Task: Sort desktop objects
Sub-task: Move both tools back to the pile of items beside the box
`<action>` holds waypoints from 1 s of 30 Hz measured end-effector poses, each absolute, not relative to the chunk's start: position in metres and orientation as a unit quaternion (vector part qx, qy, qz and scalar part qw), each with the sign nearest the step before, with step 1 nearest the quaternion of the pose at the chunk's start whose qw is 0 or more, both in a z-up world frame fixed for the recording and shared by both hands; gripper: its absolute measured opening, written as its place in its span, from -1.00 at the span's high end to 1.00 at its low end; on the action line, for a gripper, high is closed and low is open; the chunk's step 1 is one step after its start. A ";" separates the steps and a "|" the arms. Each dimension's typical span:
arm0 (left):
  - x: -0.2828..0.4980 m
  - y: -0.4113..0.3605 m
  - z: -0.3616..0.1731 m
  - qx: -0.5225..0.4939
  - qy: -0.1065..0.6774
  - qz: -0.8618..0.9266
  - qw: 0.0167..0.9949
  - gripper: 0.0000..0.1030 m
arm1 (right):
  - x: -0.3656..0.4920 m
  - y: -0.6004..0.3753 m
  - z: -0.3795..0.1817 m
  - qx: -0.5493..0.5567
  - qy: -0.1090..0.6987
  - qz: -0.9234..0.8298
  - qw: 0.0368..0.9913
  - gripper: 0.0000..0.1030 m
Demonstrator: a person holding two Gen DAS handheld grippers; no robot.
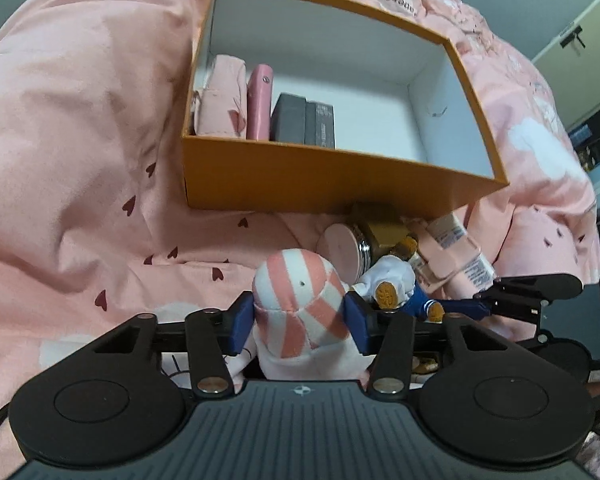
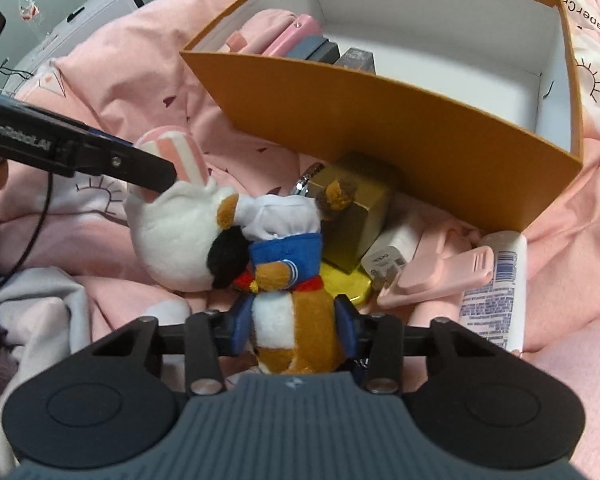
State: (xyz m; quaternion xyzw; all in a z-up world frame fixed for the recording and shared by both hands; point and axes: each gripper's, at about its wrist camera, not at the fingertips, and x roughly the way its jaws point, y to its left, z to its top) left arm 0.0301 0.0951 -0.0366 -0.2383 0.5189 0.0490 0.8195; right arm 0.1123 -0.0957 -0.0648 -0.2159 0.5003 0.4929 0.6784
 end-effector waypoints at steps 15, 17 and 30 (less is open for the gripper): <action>0.016 0.140 0.014 -0.214 0.480 0.121 0.842 -0.11 | 0.116 -0.050 -0.037 -0.112 0.499 0.525 0.680 0.15; 0.018 0.137 0.012 -0.208 0.474 0.125 0.846 -0.12 | 0.115 -0.042 -0.044 -0.112 0.506 0.516 0.682 0.12; 0.023 0.114 0.028 -0.197 0.409 0.072 0.888 -0.12 | 0.132 -0.067 -0.037 -0.089 0.503 0.490 0.707 0.01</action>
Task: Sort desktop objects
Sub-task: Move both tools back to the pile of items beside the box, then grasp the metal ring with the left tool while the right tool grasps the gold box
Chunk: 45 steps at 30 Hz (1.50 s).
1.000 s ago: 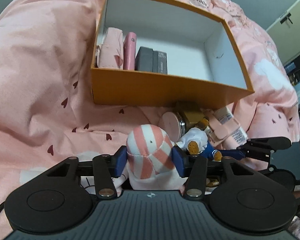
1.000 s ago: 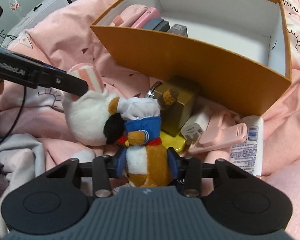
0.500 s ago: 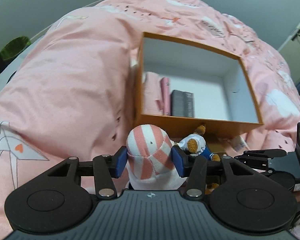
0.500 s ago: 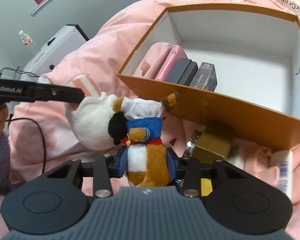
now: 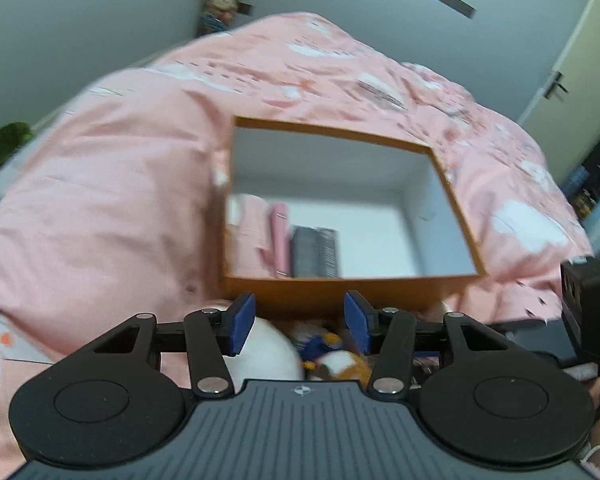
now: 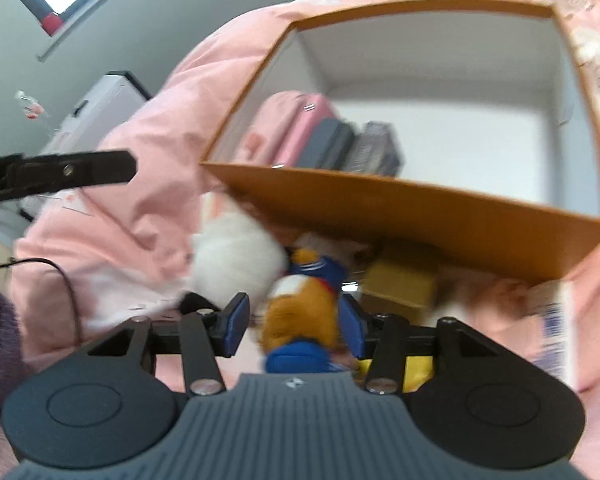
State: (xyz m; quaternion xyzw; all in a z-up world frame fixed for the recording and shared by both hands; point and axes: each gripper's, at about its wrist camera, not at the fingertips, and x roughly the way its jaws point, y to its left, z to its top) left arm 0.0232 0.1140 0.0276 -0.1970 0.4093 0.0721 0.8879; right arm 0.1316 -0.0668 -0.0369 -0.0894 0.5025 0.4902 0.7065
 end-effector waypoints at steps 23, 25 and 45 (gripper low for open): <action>0.094 0.010 -0.071 -0.051 0.509 -0.027 0.859 0.18 | 0.169 -0.110 -0.043 -0.088 0.485 0.402 0.772 0.17; 0.093 0.012 -0.075 -0.055 0.511 -0.024 0.857 0.20 | 0.170 -0.108 -0.044 -0.081 0.489 0.407 0.768 0.17; 0.071 0.055 -0.080 -0.128 0.504 -0.011 0.854 0.57 | 0.171 -0.049 -0.079 -0.106 0.532 0.378 0.750 -0.16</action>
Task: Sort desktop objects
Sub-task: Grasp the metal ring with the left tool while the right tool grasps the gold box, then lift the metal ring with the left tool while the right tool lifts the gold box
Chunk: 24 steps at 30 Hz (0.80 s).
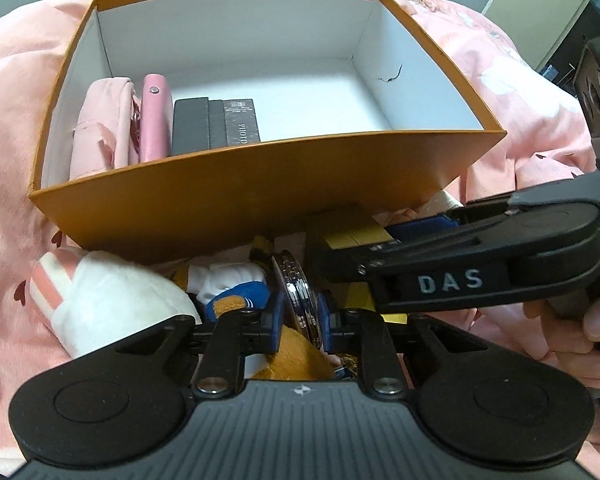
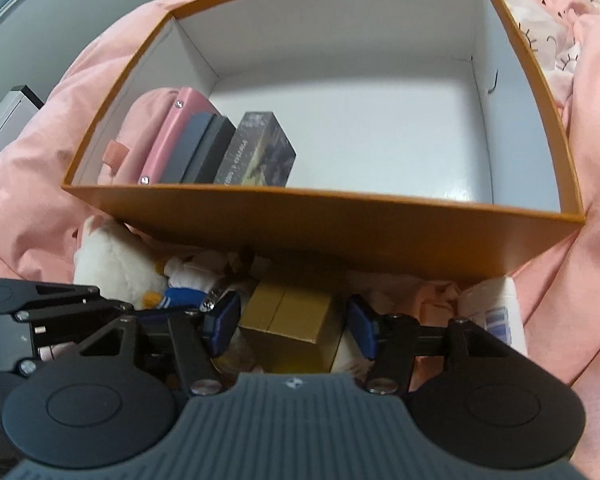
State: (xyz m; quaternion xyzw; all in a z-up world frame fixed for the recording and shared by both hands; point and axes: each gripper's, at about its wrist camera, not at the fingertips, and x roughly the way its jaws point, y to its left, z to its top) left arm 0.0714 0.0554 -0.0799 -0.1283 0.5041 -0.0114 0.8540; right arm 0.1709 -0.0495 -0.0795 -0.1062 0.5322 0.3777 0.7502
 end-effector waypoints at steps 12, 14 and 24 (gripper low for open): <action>0.085 0.047 -0.093 -0.111 0.509 -0.003 0.853 0.62 | 0.168 -0.046 -0.083 -0.112 0.548 0.382 0.736 -0.05; 0.085 0.046 -0.094 -0.107 0.506 -0.005 0.856 0.64 | 0.170 -0.047 -0.085 -0.106 0.552 0.383 0.733 -0.05; 0.071 0.061 -0.080 -0.168 0.487 -0.004 0.857 0.69 | 0.168 -0.075 -0.065 -0.047 0.552 0.393 0.734 -0.01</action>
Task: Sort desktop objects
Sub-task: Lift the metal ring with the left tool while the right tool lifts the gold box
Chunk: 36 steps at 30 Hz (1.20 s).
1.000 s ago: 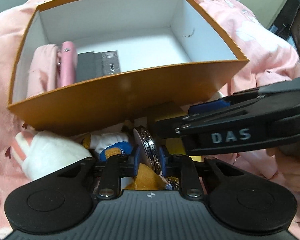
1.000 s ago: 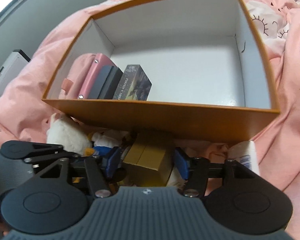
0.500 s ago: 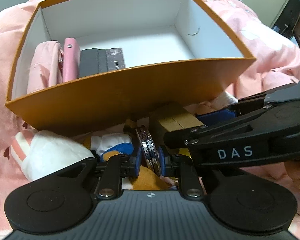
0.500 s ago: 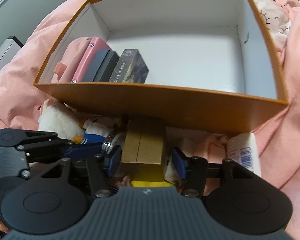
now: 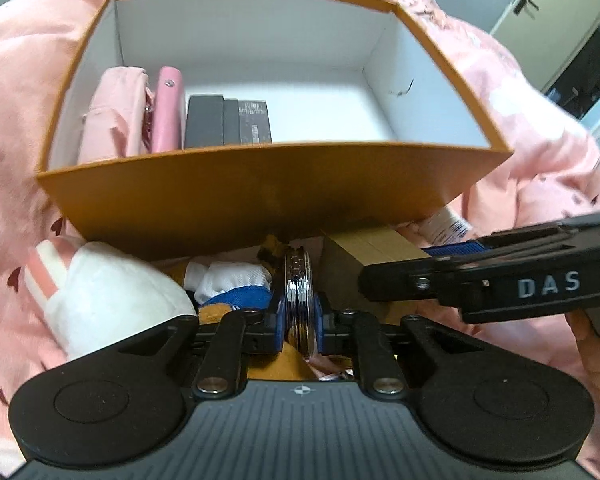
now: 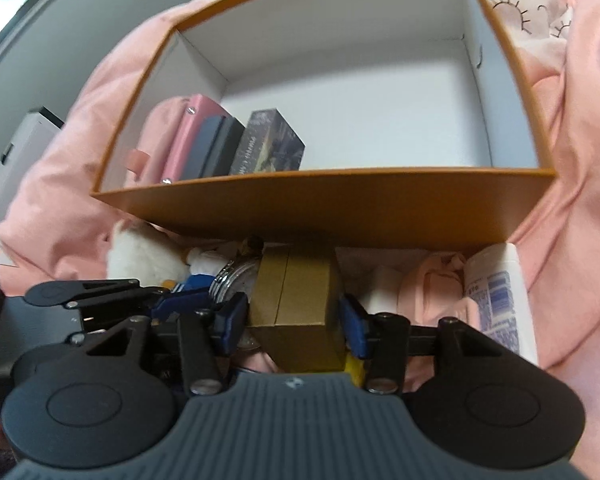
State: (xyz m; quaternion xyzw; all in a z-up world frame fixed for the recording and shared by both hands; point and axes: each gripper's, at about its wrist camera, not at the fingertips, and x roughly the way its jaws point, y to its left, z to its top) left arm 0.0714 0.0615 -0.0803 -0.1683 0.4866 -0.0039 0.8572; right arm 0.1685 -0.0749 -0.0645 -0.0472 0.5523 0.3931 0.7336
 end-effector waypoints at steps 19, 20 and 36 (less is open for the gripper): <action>0.077 0.096 0.021 -0.251 0.390 -0.019 0.886 0.70 | 0.182 -0.120 0.051 0.053 0.449 0.472 0.756 -0.01; 0.084 0.097 0.023 -0.246 0.386 -0.014 0.889 0.70 | 0.187 -0.118 0.054 0.052 0.442 0.470 0.763 -0.01; 0.164 0.075 -0.042 -0.164 0.472 0.010 0.866 0.70 | 0.256 -0.055 -0.023 -0.034 0.503 0.395 0.768 -0.01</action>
